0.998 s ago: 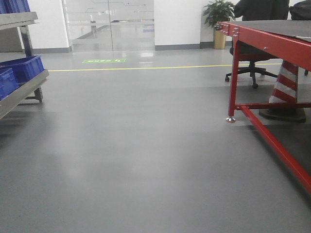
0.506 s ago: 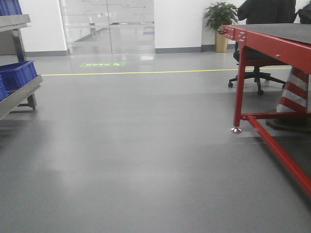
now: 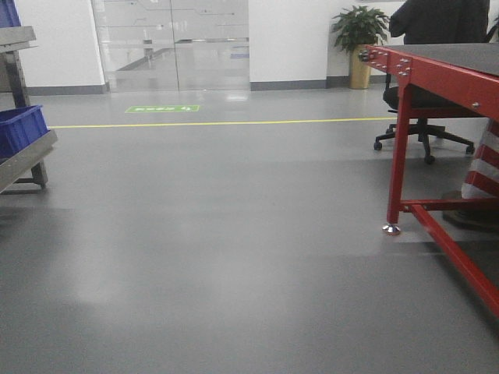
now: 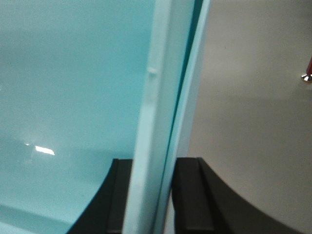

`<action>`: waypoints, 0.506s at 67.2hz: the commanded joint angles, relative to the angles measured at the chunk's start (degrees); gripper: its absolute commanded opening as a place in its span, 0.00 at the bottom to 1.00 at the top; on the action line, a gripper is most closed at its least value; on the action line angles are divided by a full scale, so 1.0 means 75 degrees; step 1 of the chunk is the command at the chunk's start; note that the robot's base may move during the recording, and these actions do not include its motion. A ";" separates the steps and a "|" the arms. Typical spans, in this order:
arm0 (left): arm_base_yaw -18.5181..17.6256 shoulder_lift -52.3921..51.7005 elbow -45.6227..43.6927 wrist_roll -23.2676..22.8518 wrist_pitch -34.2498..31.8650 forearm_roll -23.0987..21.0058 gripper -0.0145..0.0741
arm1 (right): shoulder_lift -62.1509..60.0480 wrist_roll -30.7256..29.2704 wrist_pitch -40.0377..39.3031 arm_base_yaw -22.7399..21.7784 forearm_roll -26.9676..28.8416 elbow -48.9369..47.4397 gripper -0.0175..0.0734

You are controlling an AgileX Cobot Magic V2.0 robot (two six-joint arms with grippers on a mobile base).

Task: Move two blue bins to right shelf middle
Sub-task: 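Drive across the floor holding the teal bin in both grippers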

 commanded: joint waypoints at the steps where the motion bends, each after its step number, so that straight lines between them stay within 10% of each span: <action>1: 0.0024 -0.0185 -0.0132 0.0323 -0.0402 0.0098 0.04 | -0.0108 -0.0071 -0.0559 -0.0099 -0.0607 -0.0119 0.02; 34: 0.0024 -0.0185 -0.0132 0.0323 -0.0435 0.0098 0.04 | -0.0108 -0.0071 -0.0574 -0.0099 -0.0607 -0.0119 0.02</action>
